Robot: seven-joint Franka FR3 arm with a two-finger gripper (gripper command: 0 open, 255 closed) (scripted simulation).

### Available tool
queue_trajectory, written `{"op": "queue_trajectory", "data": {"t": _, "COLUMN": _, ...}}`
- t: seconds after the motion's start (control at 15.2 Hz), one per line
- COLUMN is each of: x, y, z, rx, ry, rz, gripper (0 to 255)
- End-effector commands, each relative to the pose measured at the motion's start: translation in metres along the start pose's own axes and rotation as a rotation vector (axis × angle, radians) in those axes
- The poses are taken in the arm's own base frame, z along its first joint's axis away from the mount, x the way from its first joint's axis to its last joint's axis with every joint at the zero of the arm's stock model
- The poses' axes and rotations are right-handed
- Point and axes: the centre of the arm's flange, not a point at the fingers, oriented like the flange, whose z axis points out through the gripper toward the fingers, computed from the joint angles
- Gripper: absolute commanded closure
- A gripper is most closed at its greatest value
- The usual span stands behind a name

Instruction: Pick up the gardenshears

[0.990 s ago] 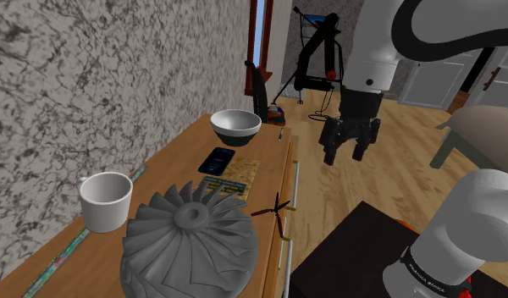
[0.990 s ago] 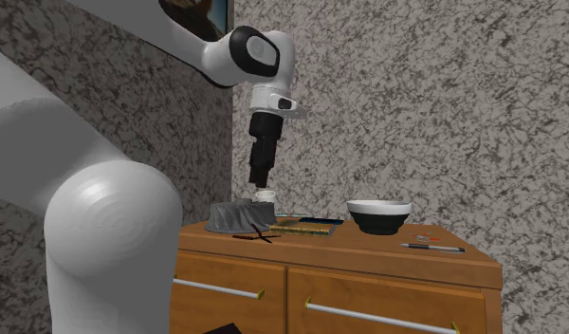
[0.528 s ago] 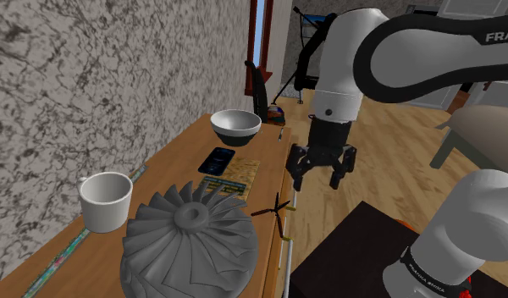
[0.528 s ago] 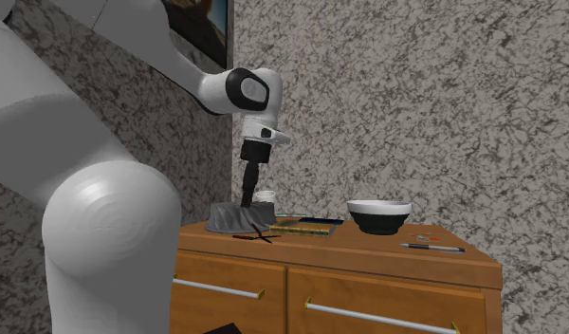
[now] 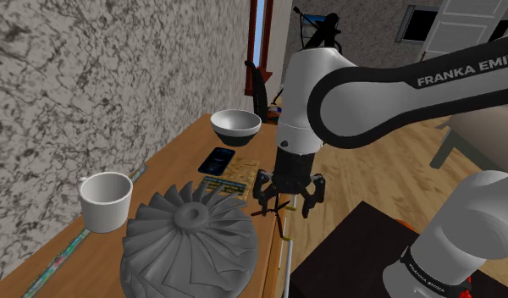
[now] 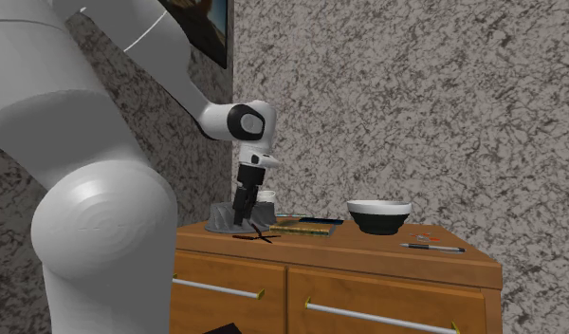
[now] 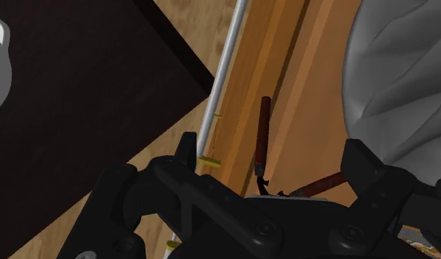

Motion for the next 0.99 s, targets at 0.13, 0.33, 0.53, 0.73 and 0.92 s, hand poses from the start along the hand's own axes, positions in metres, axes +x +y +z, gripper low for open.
{"op": "queue_trajectory", "data": {"t": 0.13, "x": 0.004, "y": -0.001, "z": 0.023, "rx": 0.001, "ry": 0.0, "rz": 0.008, "gripper": 0}}
{"op": "queue_trajectory", "data": {"t": 0.33, "x": 0.006, "y": -0.001, "z": 0.036, "rx": 0.001, "ry": 0.0, "rz": 0.008, "gripper": 0}}
{"op": "queue_trajectory", "data": {"t": 0.53, "x": 0.006, "y": -0.002, "z": 0.036, "rx": 0.001, "ry": 0.0, "rz": 0.008, "gripper": 255}}
{"op": "queue_trajectory", "data": {"t": 0.73, "x": 0.006, "y": -0.002, "z": 0.036, "rx": 0.001, "ry": 0.0, "rz": 0.008, "gripper": 255}}
{"op": "queue_trajectory", "data": {"t": 0.92, "x": 0.006, "y": -0.002, "z": 0.036, "rx": 0.001, "ry": 0.0, "rz": 0.008, "gripper": 255}}
